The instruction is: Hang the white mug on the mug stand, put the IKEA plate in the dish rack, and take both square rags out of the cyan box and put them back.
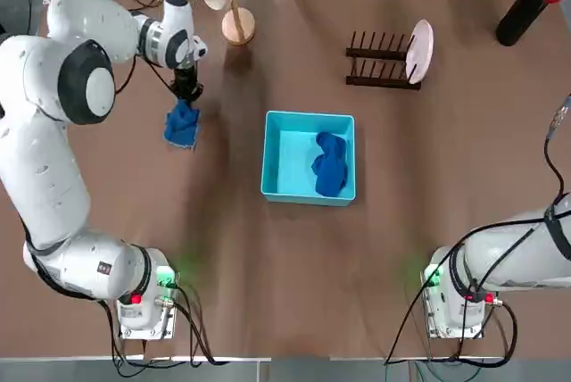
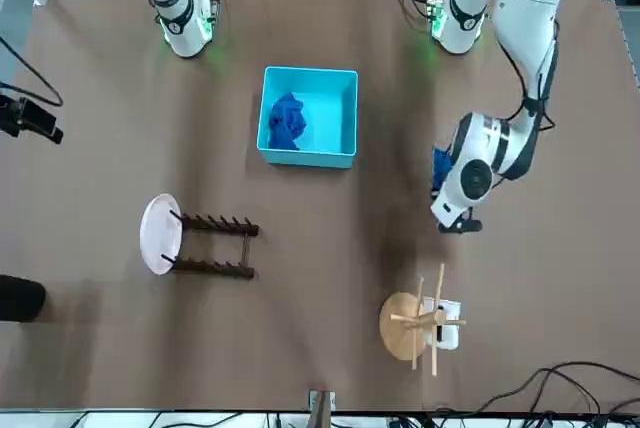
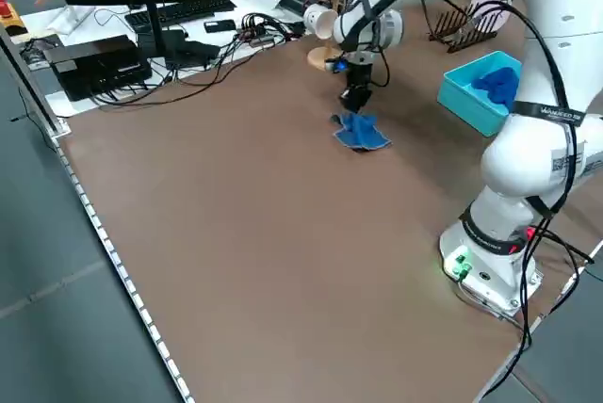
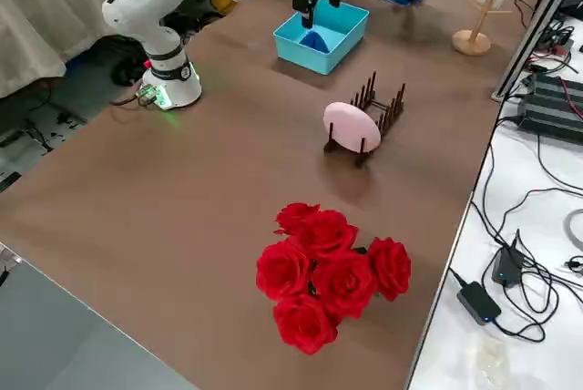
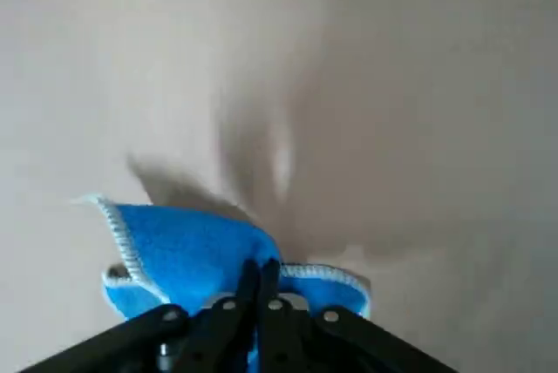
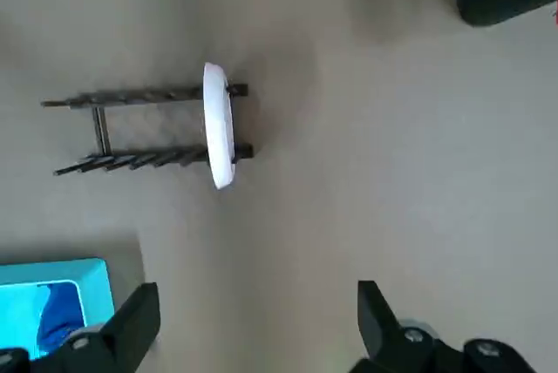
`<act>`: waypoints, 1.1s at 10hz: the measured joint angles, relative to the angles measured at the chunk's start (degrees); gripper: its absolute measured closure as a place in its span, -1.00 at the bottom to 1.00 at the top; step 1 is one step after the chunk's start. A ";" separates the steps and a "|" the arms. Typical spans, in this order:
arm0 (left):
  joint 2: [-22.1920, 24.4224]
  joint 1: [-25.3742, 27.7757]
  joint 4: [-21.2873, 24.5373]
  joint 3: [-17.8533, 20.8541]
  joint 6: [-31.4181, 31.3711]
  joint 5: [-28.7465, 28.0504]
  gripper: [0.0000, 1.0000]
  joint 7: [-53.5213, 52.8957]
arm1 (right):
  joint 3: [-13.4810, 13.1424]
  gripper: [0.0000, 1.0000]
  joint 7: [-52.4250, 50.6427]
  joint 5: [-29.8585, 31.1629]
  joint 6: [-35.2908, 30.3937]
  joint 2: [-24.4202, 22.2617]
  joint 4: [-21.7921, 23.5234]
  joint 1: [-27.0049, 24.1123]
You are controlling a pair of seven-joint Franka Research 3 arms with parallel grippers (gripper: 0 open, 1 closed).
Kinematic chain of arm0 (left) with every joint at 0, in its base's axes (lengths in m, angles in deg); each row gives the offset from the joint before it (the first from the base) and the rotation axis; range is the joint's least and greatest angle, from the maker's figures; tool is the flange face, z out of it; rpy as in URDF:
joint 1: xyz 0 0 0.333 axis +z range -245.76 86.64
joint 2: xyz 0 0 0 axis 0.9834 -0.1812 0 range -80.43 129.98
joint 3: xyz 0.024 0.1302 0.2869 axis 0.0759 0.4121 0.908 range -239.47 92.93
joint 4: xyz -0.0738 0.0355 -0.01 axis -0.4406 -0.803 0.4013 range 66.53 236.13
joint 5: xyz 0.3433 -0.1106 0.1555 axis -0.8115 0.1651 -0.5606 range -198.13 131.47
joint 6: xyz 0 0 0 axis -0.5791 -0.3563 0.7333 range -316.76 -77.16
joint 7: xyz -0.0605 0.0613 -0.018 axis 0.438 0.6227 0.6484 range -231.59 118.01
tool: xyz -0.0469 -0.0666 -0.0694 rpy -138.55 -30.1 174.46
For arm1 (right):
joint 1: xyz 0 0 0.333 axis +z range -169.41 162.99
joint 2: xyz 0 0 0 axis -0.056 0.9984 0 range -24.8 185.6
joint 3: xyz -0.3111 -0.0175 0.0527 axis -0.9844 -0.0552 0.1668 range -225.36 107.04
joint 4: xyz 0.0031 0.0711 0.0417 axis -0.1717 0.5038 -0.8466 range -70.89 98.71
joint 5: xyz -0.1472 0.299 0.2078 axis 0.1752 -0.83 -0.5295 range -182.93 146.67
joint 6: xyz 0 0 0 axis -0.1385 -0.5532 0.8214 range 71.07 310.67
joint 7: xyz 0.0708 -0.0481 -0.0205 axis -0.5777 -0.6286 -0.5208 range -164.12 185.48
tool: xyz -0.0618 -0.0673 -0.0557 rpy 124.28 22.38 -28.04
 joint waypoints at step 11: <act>-1.56 4.03 2.40 30.90 -5.49 -0.82 0.95 -49.57 | 0.95 -0.98 22.37 -7.90 8.33 0.16 19.30 27.39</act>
